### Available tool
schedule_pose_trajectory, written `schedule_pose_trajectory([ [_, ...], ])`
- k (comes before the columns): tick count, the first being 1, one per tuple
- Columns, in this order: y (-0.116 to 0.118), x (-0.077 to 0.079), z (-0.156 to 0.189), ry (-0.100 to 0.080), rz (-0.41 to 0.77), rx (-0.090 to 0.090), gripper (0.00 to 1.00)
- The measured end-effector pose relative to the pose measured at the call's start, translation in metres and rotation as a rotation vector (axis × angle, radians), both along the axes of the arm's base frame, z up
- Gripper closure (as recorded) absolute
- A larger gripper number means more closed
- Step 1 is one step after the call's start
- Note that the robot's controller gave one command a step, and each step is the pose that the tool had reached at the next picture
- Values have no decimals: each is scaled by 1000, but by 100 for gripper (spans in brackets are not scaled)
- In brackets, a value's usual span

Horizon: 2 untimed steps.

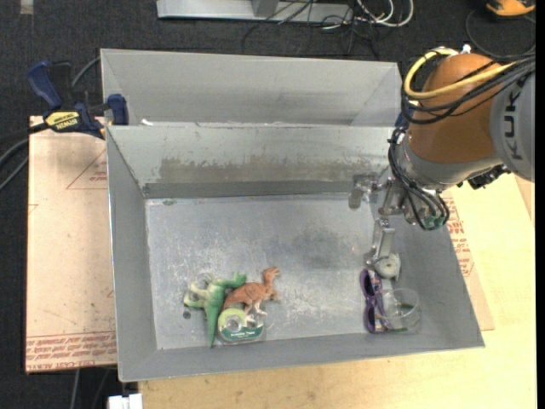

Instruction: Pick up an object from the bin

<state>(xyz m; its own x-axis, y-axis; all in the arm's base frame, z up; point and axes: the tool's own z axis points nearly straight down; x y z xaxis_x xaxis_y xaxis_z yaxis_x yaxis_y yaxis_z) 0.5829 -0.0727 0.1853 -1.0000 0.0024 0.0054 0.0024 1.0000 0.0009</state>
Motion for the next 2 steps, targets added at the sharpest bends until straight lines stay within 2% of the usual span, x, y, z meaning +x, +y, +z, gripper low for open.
schedule_pose_trajectory([
  [1,0,1,5,-7,2,-1,0],
  [2,52,-17,-67,-6,98,0,0],
])
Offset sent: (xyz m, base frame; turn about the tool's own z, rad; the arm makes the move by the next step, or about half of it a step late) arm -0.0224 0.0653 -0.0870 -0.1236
